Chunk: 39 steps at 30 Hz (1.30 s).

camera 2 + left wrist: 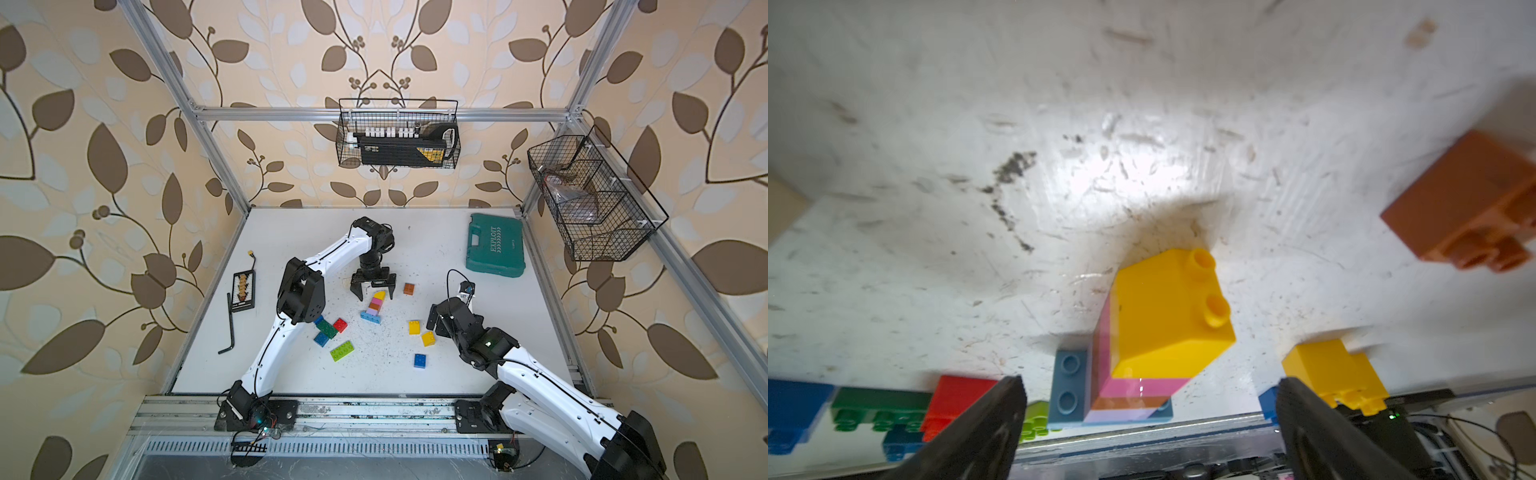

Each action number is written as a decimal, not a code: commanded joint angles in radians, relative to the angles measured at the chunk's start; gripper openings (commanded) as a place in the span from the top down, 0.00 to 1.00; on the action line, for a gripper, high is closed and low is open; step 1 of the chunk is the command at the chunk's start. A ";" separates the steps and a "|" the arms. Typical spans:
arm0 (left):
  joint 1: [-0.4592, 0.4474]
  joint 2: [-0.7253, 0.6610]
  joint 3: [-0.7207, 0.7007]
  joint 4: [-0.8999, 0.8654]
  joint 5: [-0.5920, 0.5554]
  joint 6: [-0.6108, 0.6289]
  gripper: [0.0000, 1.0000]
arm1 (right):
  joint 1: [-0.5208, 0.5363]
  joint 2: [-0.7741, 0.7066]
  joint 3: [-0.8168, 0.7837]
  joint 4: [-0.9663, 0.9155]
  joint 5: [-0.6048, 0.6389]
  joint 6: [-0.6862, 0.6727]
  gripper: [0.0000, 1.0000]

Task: Assemble the number 1 with lego
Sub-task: Adjust the lego brick at the center of the board.

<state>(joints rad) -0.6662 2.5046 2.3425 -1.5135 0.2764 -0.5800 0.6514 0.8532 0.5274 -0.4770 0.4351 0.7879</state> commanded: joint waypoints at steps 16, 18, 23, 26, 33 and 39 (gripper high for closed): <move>-0.155 -0.590 -0.816 0.468 -0.085 -0.164 0.42 | -0.004 0.055 0.033 -0.029 0.035 0.023 0.01; -0.161 -0.578 -0.858 0.498 -0.079 -0.162 0.44 | -0.005 0.061 0.037 -0.035 0.038 0.027 0.01; -0.153 -0.536 -0.897 0.570 -0.060 -0.141 0.64 | -0.005 0.060 0.039 -0.045 0.044 0.035 0.01; -0.145 -0.500 -0.871 0.582 -0.056 -0.123 0.75 | -0.004 0.061 0.039 -0.044 0.044 0.036 0.01; -0.102 -0.460 -0.851 0.606 -0.068 -0.090 0.82 | -0.005 0.086 0.046 -0.038 0.044 0.031 0.01; -0.071 -0.433 -0.790 0.607 -0.060 -0.040 0.82 | -0.005 0.118 0.057 -0.033 0.041 0.025 0.01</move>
<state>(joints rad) -0.7498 2.0632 1.4994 -0.9077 0.2115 -0.6685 0.6495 0.9585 0.5491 -0.5041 0.4568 0.8108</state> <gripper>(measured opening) 0.176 0.994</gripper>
